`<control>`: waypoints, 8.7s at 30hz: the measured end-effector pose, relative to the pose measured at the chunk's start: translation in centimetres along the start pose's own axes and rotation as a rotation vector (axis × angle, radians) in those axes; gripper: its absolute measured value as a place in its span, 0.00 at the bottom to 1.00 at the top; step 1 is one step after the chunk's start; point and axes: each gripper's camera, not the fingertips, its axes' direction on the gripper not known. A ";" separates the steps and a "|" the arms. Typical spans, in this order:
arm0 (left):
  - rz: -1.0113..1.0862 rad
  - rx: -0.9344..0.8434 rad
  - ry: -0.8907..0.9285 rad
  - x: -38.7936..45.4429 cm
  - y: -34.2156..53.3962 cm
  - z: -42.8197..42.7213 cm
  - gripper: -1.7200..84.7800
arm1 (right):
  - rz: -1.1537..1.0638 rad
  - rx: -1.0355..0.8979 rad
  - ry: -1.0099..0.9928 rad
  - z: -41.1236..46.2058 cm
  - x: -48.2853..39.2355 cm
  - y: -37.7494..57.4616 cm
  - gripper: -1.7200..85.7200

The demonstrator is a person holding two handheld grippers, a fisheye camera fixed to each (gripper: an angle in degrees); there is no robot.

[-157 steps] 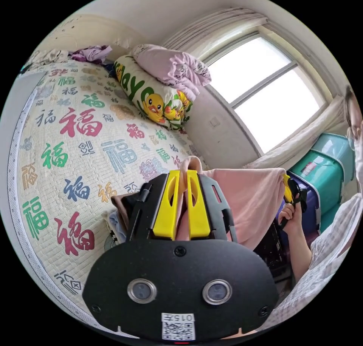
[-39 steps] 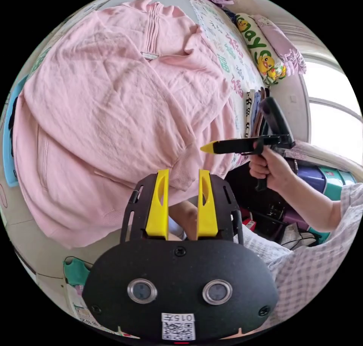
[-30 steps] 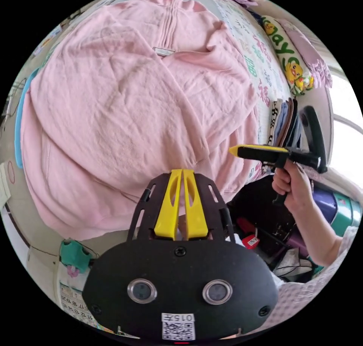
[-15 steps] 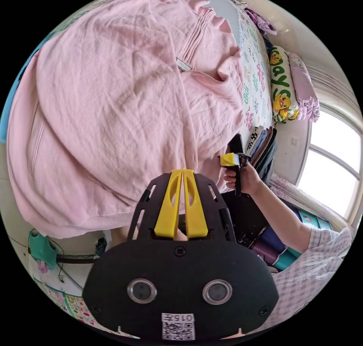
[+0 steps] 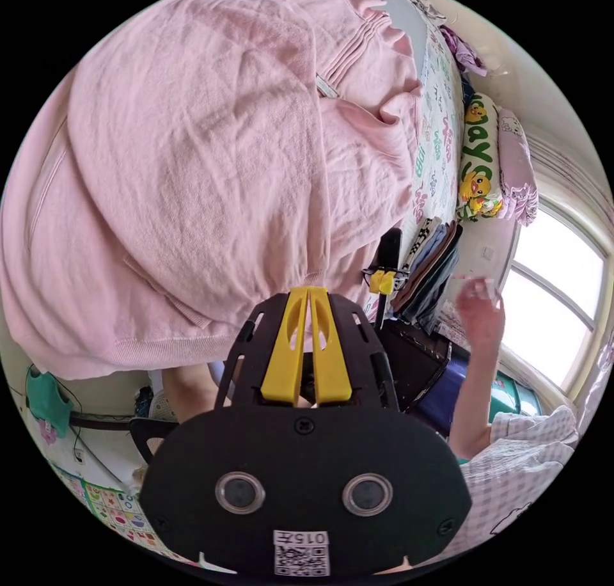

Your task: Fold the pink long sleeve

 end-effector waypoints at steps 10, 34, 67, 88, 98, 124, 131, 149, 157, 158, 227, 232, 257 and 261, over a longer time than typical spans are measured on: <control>-0.025 0.013 0.039 -0.4 0.2 0.1 0.01 | -0.002 -0.001 -0.004 3.1 2.9 0.0 0.01; -0.045 -0.021 0.070 -0.6 -0.5 0.6 0.01 | -0.002 -0.002 -0.008 6.7 7.6 0.6 0.01; 0.260 -0.053 -0.303 6.0 1.5 0.2 0.07 | -0.002 -0.001 -0.002 -3.2 4.9 3.8 0.01; 0.456 -0.056 -0.604 11.0 5.9 1.3 0.16 | -0.002 0.012 0.021 -16.0 -4.3 6.7 0.01; 0.474 -0.034 -0.753 10.7 6.9 -0.8 0.13 | 0.000 0.029 0.006 -21.6 -11.2 7.9 0.01; -0.078 0.595 -0.219 -14.5 14.5 -43.1 0.03 | -0.203 -0.151 1.558 2.2 -35.8 1.1 0.02; -0.083 0.529 -0.096 -19.6 12.3 -47.5 0.03 | -0.010 -0.315 1.747 3.8 -30.1 -0.7 0.08; -0.033 0.471 0.013 -24.4 8.2 -52.8 0.03 | 0.141 -0.174 1.772 -3.5 -30.8 -0.3 0.03; 0.060 0.806 -0.317 -23.9 2.9 -69.3 0.03 | 0.227 0.451 2.002 -25.2 -51.4 5.9 0.04; 0.045 0.832 -0.361 -24.0 2.4 -70.4 0.03 | 0.289 0.615 2.068 -30.4 -56.1 8.1 0.04; -0.200 0.198 -0.361 -21.8 -6.1 -33.7 0.11 | 0.613 0.631 1.308 -38.7 -1.7 19.8 0.17; -0.220 0.108 -0.305 -25.5 -2.0 -29.7 0.12 | 0.738 0.646 1.194 -35.1 3.9 23.7 0.17; -0.033 -0.036 -0.506 -21.6 0.1 -22.3 0.07 | 0.968 0.535 1.616 -20.9 14.0 13.7 0.07; -0.050 0.001 -0.429 -21.7 1.5 -22.6 0.08 | 0.941 0.565 1.555 -21.0 14.9 14.7 0.08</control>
